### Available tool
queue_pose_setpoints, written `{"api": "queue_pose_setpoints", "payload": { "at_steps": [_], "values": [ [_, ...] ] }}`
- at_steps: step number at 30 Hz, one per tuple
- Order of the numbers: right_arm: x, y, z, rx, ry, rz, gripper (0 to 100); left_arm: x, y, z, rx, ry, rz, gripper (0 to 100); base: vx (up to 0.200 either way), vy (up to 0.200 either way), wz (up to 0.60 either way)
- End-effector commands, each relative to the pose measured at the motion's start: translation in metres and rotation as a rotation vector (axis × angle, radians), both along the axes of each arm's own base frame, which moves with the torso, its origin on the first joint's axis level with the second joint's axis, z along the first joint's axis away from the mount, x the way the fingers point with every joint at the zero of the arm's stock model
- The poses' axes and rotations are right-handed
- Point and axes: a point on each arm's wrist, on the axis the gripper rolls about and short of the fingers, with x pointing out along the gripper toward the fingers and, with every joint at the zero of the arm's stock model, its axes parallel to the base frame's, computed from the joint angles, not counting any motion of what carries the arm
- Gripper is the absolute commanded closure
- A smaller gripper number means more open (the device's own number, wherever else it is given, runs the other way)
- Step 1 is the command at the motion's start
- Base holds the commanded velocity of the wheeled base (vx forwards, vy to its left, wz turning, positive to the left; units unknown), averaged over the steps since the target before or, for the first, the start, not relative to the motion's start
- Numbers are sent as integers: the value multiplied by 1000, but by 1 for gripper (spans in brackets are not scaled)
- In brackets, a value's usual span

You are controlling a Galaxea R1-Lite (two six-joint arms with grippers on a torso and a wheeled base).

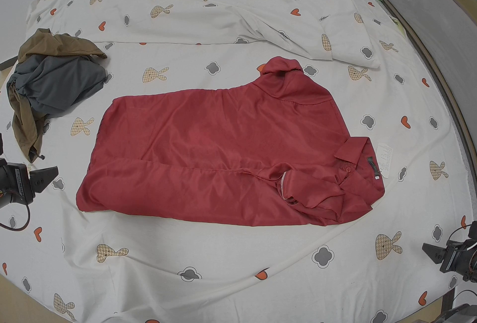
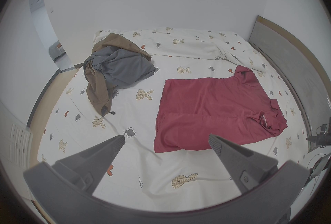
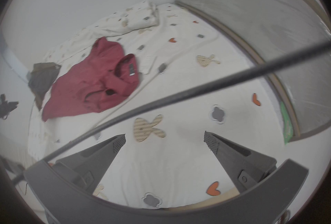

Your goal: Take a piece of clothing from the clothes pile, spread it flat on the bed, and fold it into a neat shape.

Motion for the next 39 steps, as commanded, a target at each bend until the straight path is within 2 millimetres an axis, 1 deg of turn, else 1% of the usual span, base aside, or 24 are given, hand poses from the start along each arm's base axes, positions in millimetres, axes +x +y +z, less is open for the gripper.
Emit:
{"api": "queue_pose_setpoints", "payload": {
  "at_steps": [1,4,6,7,8,9,10,13,16,17,18,20,23,24,25,26,27,29,30,31,32,36,39],
  "values": [
    [0,21,13,40,-43,315,0,0,0,-1,1,2,0,0,0,0,0],
    [4,28,30,101,-20,376,0,0,0,-1,0,3,2,0,0,0,0],
    [10,35,56,205,-41,422,0,1,0,-1,0,6,2,0,0,0,0],
    [11,36,63,234,-49,434,0,1,0,-1,0,6,2,0,0,0,0],
    [12,39,79,305,-76,468,0,1,0,-1,0,6,3,0,0,0,0],
    [13,40,86,345,-83,488,0,1,0,-1,0,6,3,0,0,0,0],
    [13,41,91,379,-88,518,0,2,0,-1,0,8,3,0,0,0,0],
    [14,44,94,412,-86,582,0,1,0,-1,0,6,3,0,0,0,0],
    [15,44,93,413,-84,583,0,1,0,-1,0,6,3,0,0,0,0],
    [28,48,101,428,-68,609,0,2,0,-1,0,8,3,0,0,0,0],
    [30,49,100,427,-61,607,0,2,0,-1,0,6,3,0,0,0,0],
    [40,51,85,420,31,609,0,1,0,-1,0,6,3,0,0,0,0],
    [47,58,58,405,175,641,0,1,0,-1,0,5,3,0,0,0,0],
    [47,58,58,405,175,641,0,1,0,-1,0,5,3,0,0,0,0],
    [53,65,28,352,319,693,0,2,0,-1,0,6,3,0,0,0,0],
    [54,66,25,346,334,698,0,2,0,-1,0,8,3,0,0,0,0],
    [58,69,12,310,405,714,0,2,0,-1,0,8,3,0,0,0,0],
    [63,71,-3,246,487,693,0,2,0,-1,0,8,3,0,0,0,0],
    [64,72,-4,237,497,687,0,2,0,-1,0,8,3,0,0,0,0],
    [65,74,-12,188,543,674,0,2,1,-1,0,8,6,0,0,0,0],
    [64,77,-21,138,595,667,0,2,2,-1,0,8,11,0,0,0,0],
    [57,82,-39,26,699,653,0,2,3,-1,0,6,22,0,0,0,0],
    [57,83,-42,29,682,653,0,3,3,-2,-1,10,22,0,0,0,0]
  ]
}}
